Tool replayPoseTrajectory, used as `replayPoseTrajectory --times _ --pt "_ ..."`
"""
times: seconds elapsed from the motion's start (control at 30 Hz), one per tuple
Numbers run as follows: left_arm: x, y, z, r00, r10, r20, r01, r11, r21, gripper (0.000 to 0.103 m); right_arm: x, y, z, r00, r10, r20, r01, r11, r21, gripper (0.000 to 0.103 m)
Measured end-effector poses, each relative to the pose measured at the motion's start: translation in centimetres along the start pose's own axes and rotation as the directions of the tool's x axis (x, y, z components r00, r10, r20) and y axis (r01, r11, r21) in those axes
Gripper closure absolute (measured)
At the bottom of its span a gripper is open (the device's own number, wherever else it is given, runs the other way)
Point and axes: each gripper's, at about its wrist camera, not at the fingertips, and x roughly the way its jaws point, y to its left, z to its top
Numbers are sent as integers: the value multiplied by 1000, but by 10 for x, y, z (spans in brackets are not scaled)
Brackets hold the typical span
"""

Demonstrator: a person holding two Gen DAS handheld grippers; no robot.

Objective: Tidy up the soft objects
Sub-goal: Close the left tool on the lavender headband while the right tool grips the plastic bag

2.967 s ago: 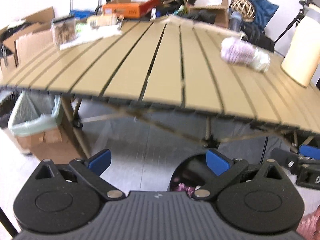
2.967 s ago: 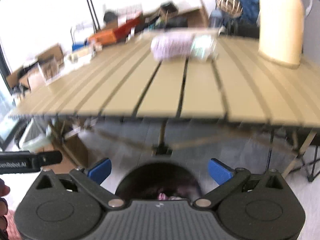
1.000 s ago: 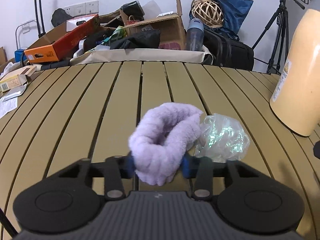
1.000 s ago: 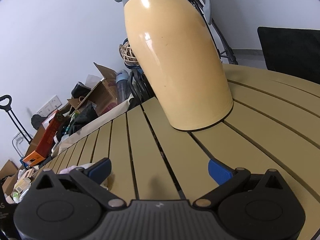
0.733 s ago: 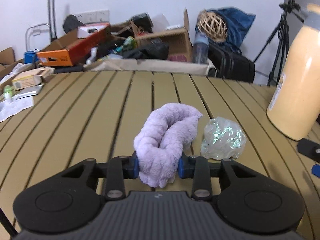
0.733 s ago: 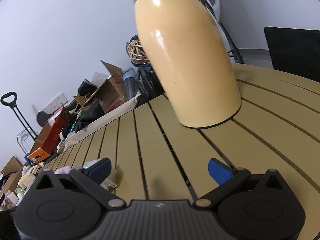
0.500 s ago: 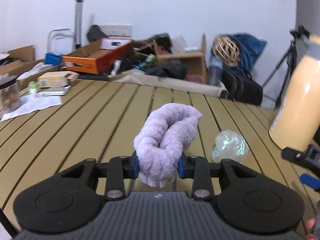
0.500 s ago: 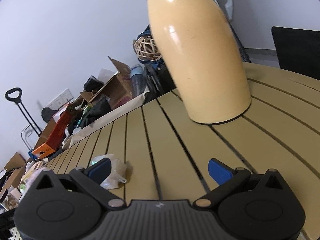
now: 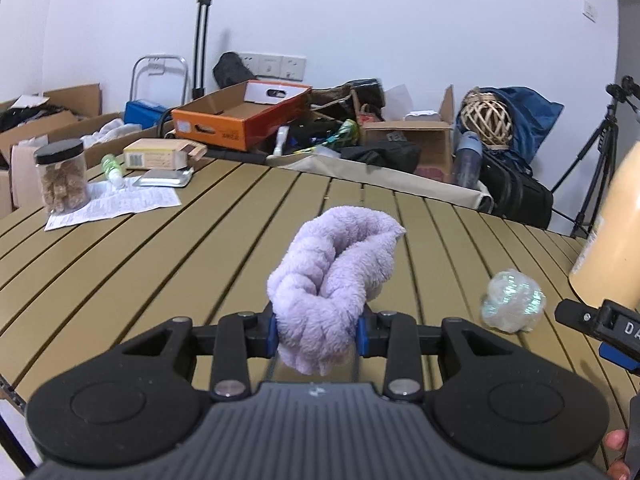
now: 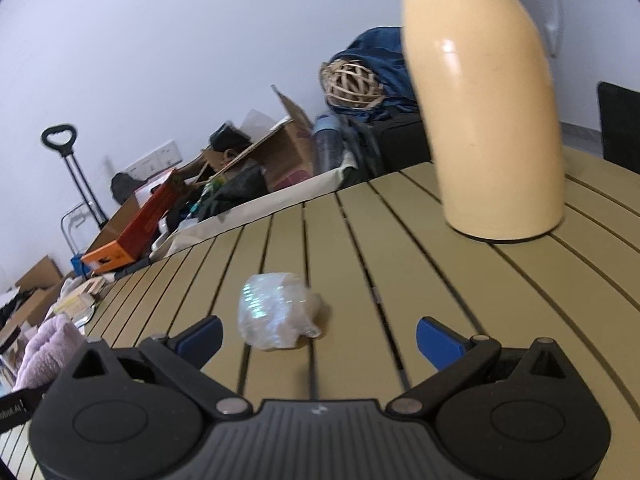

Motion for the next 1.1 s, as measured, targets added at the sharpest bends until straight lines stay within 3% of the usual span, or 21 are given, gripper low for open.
replayPoseTrajectory --times 0.3,0.6,0.83,0.93,1.1 --pt "3 39 6 1000 23 -16 -24 999 -48 69 12 46 4 998 -52 20 55 987 -149 0" --pt "3 64 12 999 49 -23 -51 994 -101 69 59 70 15 982 -179 -58 162 962 -221 0" --pt "1 68 15 999 36 -14 -38 991 -125 69 88 63 19 974 -195 -116 174 970 -168 2" --pt "-1 68 15 999 32 -9 -33 992 -124 69 96 63 19 970 -203 -130 179 968 -174 9" --pt "1 68 15 999 29 -14 -30 991 -128 69 101 65 16 970 -185 -160 155 971 -184 36"
